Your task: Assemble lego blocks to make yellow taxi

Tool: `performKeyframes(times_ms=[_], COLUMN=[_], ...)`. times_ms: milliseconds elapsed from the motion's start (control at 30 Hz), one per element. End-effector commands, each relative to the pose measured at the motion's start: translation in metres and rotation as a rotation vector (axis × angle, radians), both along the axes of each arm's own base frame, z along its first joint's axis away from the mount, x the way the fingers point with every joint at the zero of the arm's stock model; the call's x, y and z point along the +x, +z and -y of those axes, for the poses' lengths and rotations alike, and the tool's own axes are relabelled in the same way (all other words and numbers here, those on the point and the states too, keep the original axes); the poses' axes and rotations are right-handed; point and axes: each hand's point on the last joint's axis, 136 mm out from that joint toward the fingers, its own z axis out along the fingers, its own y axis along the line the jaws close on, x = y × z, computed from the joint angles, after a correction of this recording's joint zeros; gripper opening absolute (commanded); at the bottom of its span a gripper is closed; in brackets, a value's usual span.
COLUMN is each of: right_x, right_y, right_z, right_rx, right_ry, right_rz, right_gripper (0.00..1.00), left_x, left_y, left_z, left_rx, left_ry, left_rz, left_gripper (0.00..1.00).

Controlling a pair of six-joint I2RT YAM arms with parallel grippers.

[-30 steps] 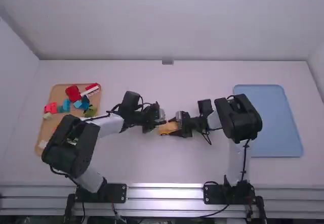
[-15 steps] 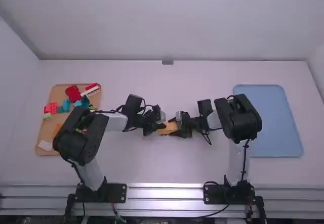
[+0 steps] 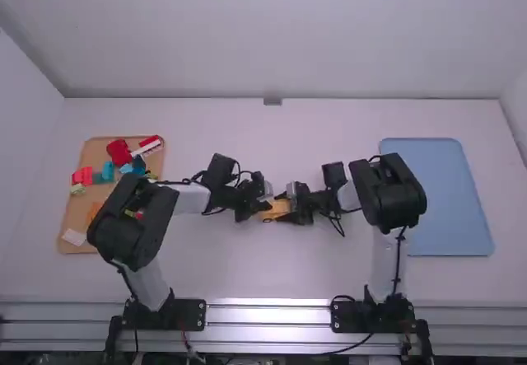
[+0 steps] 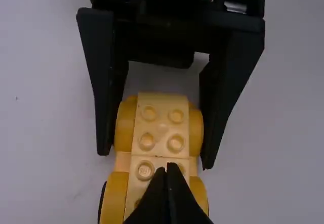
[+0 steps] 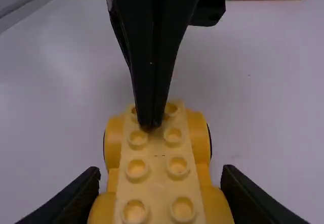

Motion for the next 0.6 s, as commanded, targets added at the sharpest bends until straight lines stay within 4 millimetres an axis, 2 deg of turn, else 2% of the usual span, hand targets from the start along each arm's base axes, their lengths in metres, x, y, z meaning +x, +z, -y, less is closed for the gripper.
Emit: performKeyframes(times_ms=[0, 167, 333, 400, 433, 467, 500, 533, 567], right_x=[-0.004, -0.004, -0.004, -0.004, -0.004, -0.003, -0.001, 0.0, 0.003], right_y=[-0.012, -0.012, -0.012, -0.012, -0.012, -0.013, -0.015, -0.015, -0.016], right_z=[0.001, 0.001, 0.001, 0.001, 0.001, 0.001, 0.001, 0.002, 0.002], right_rx=[-0.042, -0.042, -0.042, -0.041, -0.042, -0.047, -0.062, -0.064, -0.076], right_ry=[-0.015, -0.015, -0.016, -0.015, -0.016, -0.019, -0.029, -0.031, -0.047], right_rz=[-0.038, -0.037, -0.036, -0.034, -0.034, -0.033, -0.031, -0.032, -0.043], right_gripper=[0.41, 0.41, 0.45, 0.47, 0.48, 0.48, 0.48, 0.48, 0.48], left_x=[-0.028, -0.015, 0.013, 0.032, 0.034, 0.042, 0.048, 0.049, 0.052], left_y=[-0.065, -0.046, 0.008, 0.039, 0.041, 0.059, 0.073, 0.077, 0.091], left_z=[-0.022, -0.017, -0.009, -0.013, -0.013, -0.018, -0.022, -0.023, -0.027], left_rx=[0.222, 0.164, 0.096, 0.091, 0.092, 0.088, 0.085, 0.084, 0.084], left_ry=[0.046, 0.047, 0.078, 0.172, 0.182, 0.248, 0.298, 0.31, 0.347], left_rz=[-0.121, -0.088, 0.05, 0.1, 0.103, 0.126, 0.152, 0.159, 0.187], left_gripper=[0.02, 0.02, 0.02, 0.02, 0.02, 0.02, 0.07, 0.08, 0.15])
